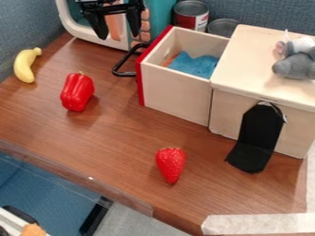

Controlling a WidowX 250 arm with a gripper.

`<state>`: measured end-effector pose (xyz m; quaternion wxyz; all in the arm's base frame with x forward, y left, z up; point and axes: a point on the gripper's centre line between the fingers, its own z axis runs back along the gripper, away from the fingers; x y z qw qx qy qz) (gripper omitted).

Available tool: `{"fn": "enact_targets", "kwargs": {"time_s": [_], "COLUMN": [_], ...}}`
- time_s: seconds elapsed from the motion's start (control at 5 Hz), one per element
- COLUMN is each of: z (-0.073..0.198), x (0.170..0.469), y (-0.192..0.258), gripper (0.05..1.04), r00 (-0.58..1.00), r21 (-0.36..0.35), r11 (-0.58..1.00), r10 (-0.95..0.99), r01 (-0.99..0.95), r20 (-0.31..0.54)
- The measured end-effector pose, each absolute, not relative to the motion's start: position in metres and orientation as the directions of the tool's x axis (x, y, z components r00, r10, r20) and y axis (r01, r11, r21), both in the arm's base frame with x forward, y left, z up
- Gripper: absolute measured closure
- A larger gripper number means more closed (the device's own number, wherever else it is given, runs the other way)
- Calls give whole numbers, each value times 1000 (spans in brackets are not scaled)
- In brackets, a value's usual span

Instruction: Put the yellow banana inside the drawer

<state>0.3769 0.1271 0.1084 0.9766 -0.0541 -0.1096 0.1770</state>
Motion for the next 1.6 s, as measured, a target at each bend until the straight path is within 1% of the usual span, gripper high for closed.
{"fn": "enact_targets", "kwargs": {"time_s": [0.2,0.4,0.6,0.8,1.0,1.2,1.6], "z": [95,96,104,87,62,50,44], "x": [376,370,358,352,344,330,319], "y": [126,150,206,250,296,323,328], "gripper": [83,83,83,83,83,83,83], "r00": [919,894,822,787,765,771,770], "r21": [-151,-205,-219,-175,-122,-78,-53], "r11": [929,905,861,840,814,810,802], "r10": [360,410,505,543,577,578,587], "r01": [-337,-373,-459,-514,-568,-581,-594], "r20": [160,182,262,294,286,267,249]}}
